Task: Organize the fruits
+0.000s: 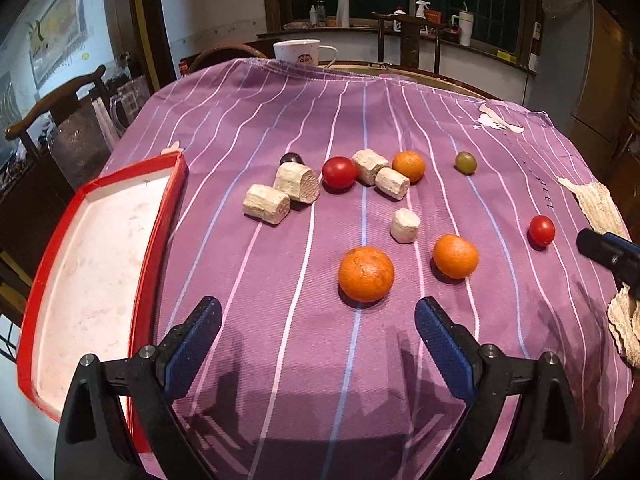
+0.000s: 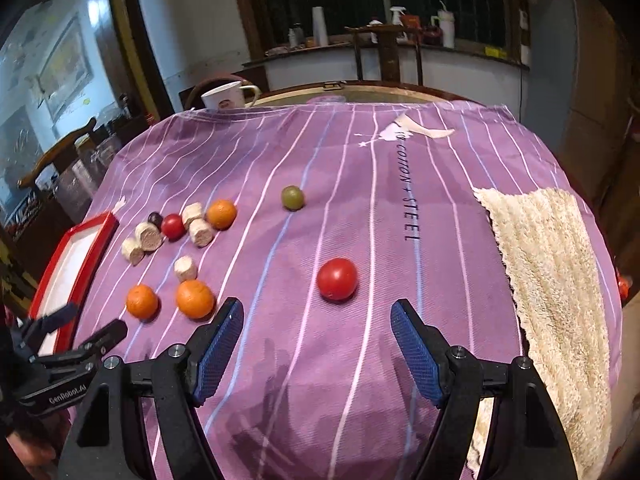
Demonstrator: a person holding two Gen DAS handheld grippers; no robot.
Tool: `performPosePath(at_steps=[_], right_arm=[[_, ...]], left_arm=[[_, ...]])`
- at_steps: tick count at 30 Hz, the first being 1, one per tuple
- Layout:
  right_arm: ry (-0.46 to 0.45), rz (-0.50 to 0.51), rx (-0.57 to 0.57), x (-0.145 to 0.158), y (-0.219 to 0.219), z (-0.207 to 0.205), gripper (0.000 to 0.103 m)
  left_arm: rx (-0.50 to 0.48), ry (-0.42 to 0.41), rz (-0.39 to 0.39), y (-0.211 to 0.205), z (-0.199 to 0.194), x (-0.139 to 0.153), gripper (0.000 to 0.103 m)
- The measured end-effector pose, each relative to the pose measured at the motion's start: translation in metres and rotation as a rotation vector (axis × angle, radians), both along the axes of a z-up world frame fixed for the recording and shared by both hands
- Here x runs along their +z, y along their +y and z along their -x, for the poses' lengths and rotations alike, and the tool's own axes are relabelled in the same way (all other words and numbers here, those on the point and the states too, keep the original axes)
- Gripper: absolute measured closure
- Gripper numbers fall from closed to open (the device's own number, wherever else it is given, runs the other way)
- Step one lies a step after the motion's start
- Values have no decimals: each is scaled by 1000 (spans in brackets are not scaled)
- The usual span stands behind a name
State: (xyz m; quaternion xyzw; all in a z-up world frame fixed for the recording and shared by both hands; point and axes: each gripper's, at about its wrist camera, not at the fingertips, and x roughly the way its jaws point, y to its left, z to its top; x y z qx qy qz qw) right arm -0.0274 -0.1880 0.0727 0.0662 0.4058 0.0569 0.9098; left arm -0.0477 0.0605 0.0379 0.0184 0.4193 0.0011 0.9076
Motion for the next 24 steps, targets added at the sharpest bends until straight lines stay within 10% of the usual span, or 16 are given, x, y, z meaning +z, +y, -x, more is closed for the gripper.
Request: performPosePath(at_steps=[24], right_arm=[[71,88,37,-33,14,-52,44]], left_arm=[[-159,77,165,-20,-36,-15,18]])
